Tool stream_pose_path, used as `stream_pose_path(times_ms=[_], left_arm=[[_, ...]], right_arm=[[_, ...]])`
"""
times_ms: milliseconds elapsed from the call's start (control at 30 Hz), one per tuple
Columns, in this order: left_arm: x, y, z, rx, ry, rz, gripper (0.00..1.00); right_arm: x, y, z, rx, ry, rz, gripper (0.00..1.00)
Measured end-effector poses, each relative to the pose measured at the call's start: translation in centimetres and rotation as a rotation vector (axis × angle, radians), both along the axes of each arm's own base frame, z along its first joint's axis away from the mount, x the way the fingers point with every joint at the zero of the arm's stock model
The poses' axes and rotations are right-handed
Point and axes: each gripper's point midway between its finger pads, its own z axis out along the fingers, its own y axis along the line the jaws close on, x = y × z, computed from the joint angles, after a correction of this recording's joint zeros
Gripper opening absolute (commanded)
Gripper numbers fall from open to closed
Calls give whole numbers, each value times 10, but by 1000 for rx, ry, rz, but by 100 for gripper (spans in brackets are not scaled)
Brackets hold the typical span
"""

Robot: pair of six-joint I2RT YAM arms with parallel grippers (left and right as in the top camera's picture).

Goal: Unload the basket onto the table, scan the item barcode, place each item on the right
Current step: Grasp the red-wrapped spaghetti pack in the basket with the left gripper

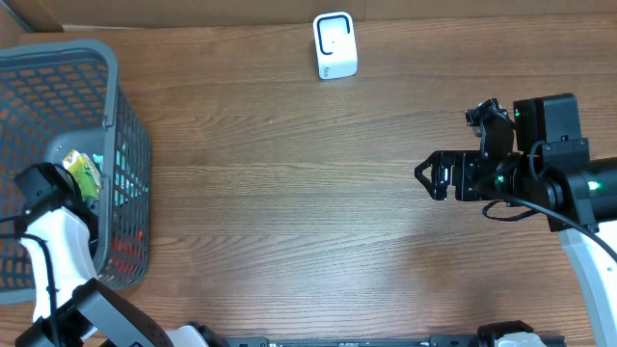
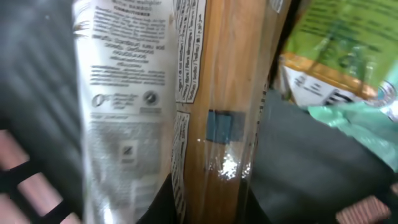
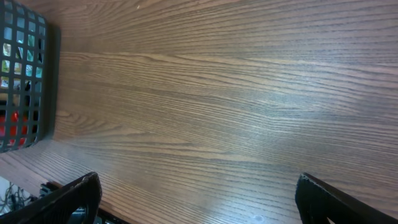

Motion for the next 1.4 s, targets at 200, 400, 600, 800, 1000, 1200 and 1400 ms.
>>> stream_pose_path(times_ms=[200,400,600,800,1000,1200,1400], left_arm=[[12,10,47,4,4,-23,4],[47,31,145,134,-154,-77,4],[94,21,253,247,-450,-243,4],[113,-65,364,278,-781,-531,4],[74,-191,381,97,-846,-841,4],[76,-259,339,-68,-721,-1054,4],[95,-249,318,-34,-642,-982,20]], right_arm=[[0,0,0,0,-1,0,100],[1,0,0,0,-3,1,100],[1,0,0,1,-3,-1,100],[1,0,0,1,-3,0,100],[1,0,0,1,-4,0,100],[4,1,2,3,-19,0,100],[4,1,2,3,-19,0,100]])
